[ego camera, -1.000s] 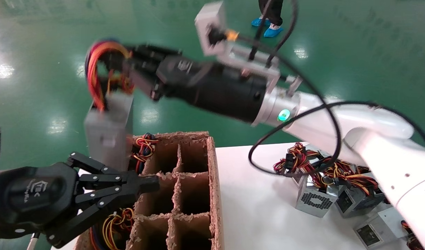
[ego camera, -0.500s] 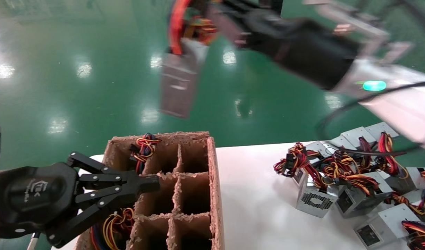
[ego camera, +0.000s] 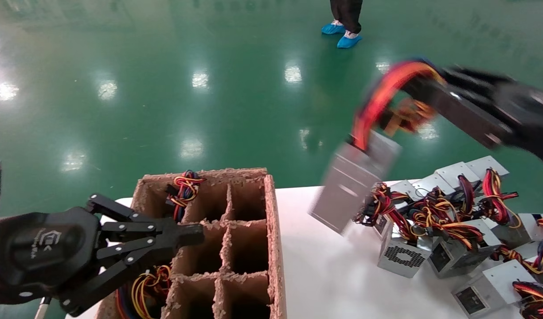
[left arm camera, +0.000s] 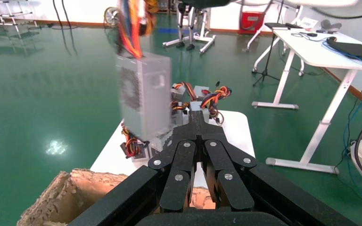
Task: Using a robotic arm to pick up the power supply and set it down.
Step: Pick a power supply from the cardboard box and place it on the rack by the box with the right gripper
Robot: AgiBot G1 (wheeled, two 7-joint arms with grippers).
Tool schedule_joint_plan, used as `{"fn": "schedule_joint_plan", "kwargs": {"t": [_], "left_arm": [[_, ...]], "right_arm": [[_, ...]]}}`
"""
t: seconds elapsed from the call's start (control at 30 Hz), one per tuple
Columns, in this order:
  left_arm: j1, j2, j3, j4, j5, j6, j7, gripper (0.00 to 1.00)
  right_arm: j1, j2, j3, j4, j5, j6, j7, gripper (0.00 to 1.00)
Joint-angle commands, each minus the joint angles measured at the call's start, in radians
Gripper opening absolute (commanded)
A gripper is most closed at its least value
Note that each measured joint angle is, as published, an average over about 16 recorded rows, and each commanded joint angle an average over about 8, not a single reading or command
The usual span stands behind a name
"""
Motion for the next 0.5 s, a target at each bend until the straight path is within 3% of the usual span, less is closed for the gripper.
{"fn": "schedule_joint_plan", "kwargs": {"t": [0.03, 0.5], "left_arm": [[0.000, 0.000, 0.000, 0.000, 0.000, 0.000, 0.000, 0.00], [0.000, 0.000, 0.000, 0.000, 0.000, 0.000, 0.000, 0.00]], "right_arm": [[-0.045, 0.077, 0.003, 0.046, 0.026, 0.008, 0.008, 0.00], [-0.357, 0.327, -0.106, 0.137, 0.308, 0.064, -0.159, 0.00]]}}
